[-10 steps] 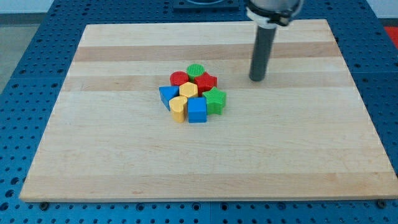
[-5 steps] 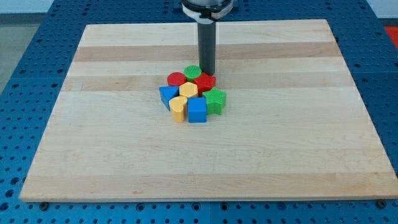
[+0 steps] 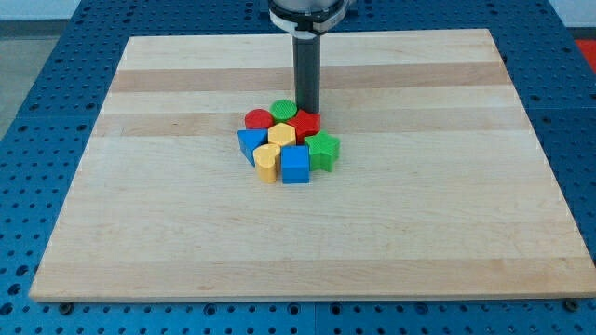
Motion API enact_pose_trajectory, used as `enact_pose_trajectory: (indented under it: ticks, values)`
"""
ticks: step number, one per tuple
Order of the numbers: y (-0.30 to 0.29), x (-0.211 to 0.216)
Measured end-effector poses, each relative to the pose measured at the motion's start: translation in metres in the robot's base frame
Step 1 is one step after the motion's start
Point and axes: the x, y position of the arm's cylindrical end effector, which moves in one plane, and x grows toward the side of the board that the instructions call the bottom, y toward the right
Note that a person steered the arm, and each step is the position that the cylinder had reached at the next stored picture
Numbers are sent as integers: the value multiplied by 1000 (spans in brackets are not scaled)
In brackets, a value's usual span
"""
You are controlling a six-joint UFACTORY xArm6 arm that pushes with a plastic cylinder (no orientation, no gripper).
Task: Move the green circle into the red blocks
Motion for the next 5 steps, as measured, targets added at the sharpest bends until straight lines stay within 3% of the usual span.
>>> enact_pose_trajectory:
  ticks: [2,3,5]
  values:
    - [-1,0]
    - [-4,-23]
    - [-23,-17]
